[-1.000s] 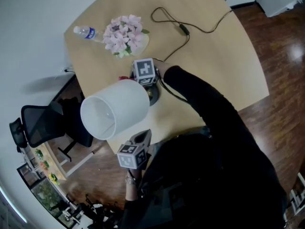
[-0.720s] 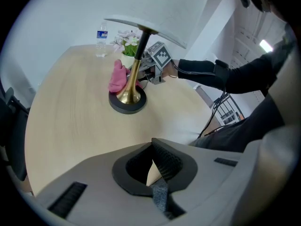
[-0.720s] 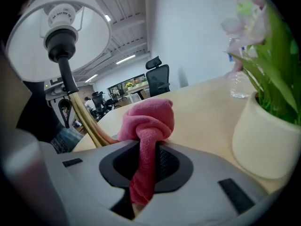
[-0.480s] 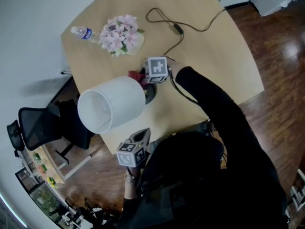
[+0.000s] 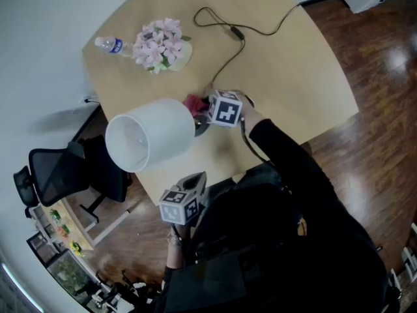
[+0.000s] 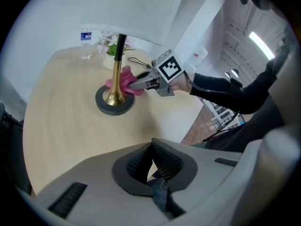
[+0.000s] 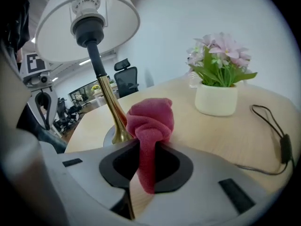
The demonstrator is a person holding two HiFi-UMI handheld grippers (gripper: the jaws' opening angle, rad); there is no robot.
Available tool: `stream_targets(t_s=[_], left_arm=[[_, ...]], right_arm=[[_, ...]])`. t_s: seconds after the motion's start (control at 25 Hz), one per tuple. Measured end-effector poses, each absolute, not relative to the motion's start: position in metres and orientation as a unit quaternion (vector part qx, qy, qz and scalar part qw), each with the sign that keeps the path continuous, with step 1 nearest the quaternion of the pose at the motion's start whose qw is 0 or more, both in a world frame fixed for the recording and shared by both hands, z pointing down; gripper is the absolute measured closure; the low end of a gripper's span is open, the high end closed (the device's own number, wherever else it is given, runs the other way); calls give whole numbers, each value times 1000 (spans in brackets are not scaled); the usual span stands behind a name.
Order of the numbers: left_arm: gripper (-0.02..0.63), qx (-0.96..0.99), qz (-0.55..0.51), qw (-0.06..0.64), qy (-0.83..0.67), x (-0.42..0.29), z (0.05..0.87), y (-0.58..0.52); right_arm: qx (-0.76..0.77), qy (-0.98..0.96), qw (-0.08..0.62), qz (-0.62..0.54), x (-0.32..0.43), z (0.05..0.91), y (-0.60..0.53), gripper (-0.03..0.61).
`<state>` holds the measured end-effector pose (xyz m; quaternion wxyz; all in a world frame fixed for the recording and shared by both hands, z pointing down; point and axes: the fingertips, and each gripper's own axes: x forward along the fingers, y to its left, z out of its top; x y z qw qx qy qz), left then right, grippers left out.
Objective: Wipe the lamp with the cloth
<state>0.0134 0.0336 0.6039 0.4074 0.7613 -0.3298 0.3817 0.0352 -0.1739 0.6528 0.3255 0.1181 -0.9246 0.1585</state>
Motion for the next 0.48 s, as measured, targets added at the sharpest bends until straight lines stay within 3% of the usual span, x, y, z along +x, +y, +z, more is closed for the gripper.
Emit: stream_targets(t_s=[0.48], left_arm=[[612,798,383,364,-290,-13,588,40]], right_arm=[[291,-867,334,229,46,670,-128,514]])
